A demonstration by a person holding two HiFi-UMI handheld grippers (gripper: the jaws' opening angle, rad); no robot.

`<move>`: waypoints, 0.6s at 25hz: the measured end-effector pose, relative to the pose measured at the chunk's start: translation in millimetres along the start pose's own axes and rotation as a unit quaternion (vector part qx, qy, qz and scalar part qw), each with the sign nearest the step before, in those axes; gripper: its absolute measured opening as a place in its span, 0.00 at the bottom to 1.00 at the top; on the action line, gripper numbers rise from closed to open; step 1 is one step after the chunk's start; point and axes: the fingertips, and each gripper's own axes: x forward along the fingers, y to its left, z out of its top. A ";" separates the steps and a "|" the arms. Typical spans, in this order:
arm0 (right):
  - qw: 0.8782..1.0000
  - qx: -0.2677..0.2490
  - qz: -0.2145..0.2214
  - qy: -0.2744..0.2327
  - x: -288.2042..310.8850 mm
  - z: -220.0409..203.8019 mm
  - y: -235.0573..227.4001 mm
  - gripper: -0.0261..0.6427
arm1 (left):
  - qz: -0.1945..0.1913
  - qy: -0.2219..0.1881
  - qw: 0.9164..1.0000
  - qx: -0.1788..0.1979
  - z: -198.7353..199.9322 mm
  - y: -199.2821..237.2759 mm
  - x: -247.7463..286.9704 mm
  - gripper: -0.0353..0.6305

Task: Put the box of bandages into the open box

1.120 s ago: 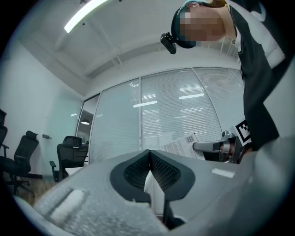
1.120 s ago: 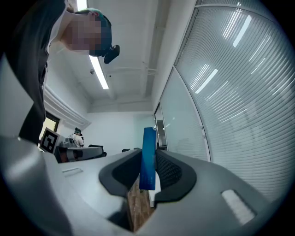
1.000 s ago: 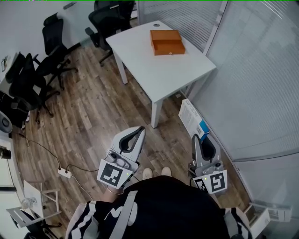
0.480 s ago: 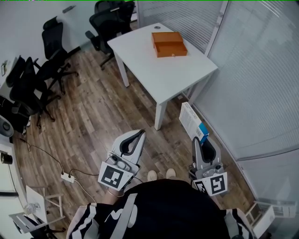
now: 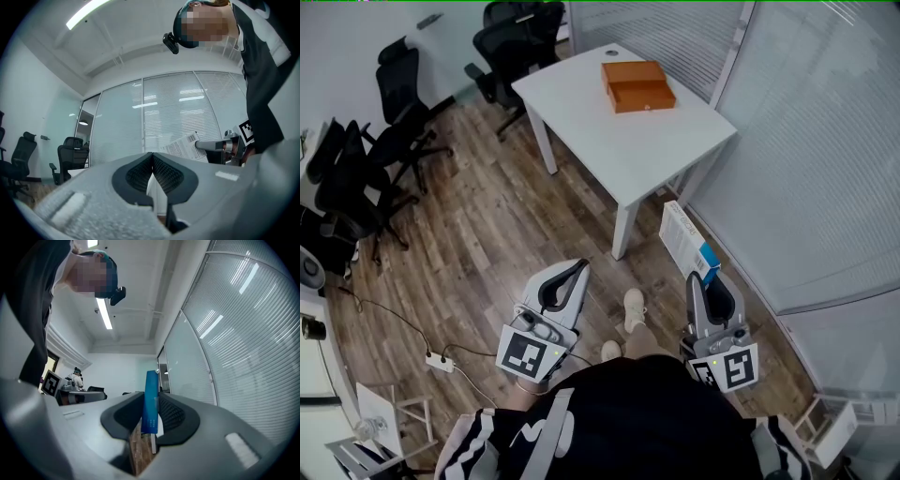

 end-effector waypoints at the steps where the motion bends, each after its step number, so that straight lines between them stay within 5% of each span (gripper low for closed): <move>1: 1.000 0.001 -0.001 -0.001 3.0 -1.4 -0.9 0.17 | 0.000 0.000 1.000 -0.001 -1.0 1.9 1.5 0.05; 15: 1.000 0.008 -0.002 -0.014 37.3 -11.5 -14.1 0.16 | 0.007 -0.002 1.000 0.004 -8.2 31.0 19.3 0.05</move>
